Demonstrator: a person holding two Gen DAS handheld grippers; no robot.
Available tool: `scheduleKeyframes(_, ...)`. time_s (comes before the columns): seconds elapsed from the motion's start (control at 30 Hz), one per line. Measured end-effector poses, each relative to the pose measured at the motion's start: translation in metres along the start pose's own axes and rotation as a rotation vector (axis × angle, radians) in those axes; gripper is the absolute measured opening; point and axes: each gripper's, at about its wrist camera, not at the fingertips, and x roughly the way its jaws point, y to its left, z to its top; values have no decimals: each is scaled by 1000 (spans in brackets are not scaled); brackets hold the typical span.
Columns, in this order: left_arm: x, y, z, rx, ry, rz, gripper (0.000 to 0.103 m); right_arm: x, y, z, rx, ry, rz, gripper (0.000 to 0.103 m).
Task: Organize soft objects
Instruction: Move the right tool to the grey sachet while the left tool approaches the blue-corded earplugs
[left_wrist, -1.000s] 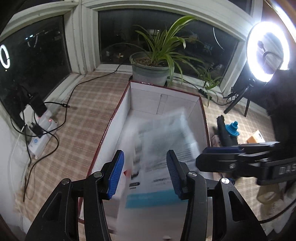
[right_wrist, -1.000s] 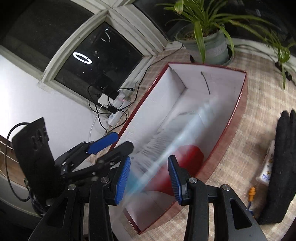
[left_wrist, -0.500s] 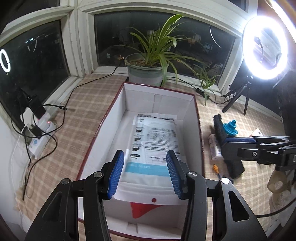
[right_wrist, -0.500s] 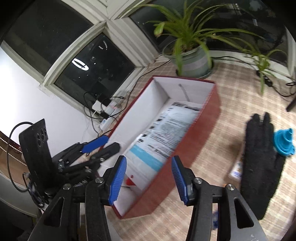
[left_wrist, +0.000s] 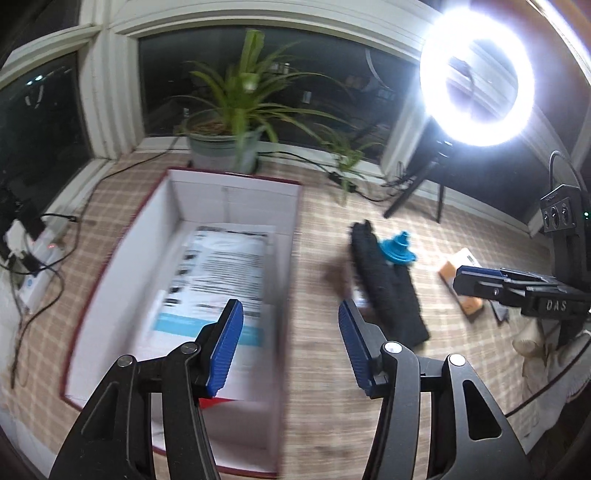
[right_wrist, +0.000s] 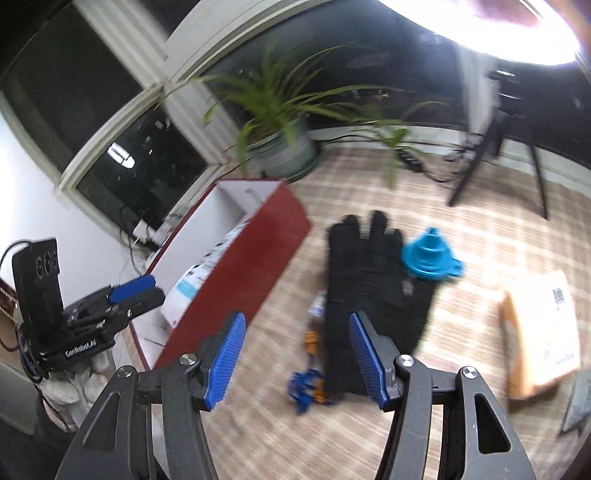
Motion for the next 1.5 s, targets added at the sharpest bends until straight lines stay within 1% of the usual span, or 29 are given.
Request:
scheduleKeyframes(0.17, 8, -36, -4, 32, 14, -52, 53, -32, -40, -12, 57, -55, -48, 55)
scheduleKeyframes(0.3, 18, -61, -13, 45, 48, -106, 53, -58, -69, -24, 89, -90, -85, 56)
scheduleKeyframes(0.33, 20, -68, -15, 50, 55, -113, 53, -63, -76, -27, 97, -96, -92, 56)
scheduleKeyframes(0.37, 22, -75, -18, 55, 60, -118, 53, -69, -83, -30, 105, -101, -103, 60)
scheduleKeyframes(0.43, 26, -85, -24, 63, 73, -134, 53, -81, -97, -38, 115, -113, -136, 64)
scheduleKeyframes(0.5, 30, -95, -31, 74, 84, -140, 53, -95, -110, -47, 121, -128, -192, 64)
scheduleKeyframes(0.63, 41, -107, -51, 84, 115, -131, 53, -112, -132, -68, 121, -131, -292, 64)
scheduleKeyframes(0.77, 55, -111, -70, 79, 154, -113, 53, -121, -158, -98, 139, -103, -396, 65)
scheduleKeyframes(0.83, 58, -110, -78, 73, 160, -104, 53, -122, -170, -114, 145, -87, -458, 65)
scheduleKeyframes(0.9, 61, -111, -85, 72, 159, -88, 53, -120, -182, -125, 150, -79, -500, 65)
scheduleKeyframes(1.0, 67, -113, -93, 84, 151, -68, 53, -118, -198, -134, 164, -98, -557, 65)
scheduleKeyframes(1.03, 68, -114, -95, 92, 143, -60, 53, -117, -203, -135, 170, -111, -562, 65)
scheduleKeyframes(1.13, 73, -117, -102, 105, 107, -36, 53, -112, -217, -136, 177, -137, -597, 71)
scheduleKeyframes(1.2, 77, -116, -105, 87, 91, -37, 53, -106, -226, -134, 190, -142, -595, 73)
scheduleKeyframes(1.27, 80, -114, -106, 66, 84, -36, 53, -102, -231, -131, 198, -138, -592, 77)
scheduleKeyframes(1.37, 86, -110, -107, 46, 77, -20, 53, -95, -237, -129, 189, -121, -627, 78)
scheduleKeyframes(1.43, 91, -109, -107, 39, 86, 1, 53, -93, -239, -128, 189, -108, -630, 78)
scheduleKeyframes(1.47, 94, -108, -107, 35, 90, 9, 54, -91, -240, -128, 189, -105, -629, 78)
scheduleKeyframes(1.5, 97, -107, -106, 31, 90, 15, 56, -90, -241, -128, 188, -104, -629, 78)
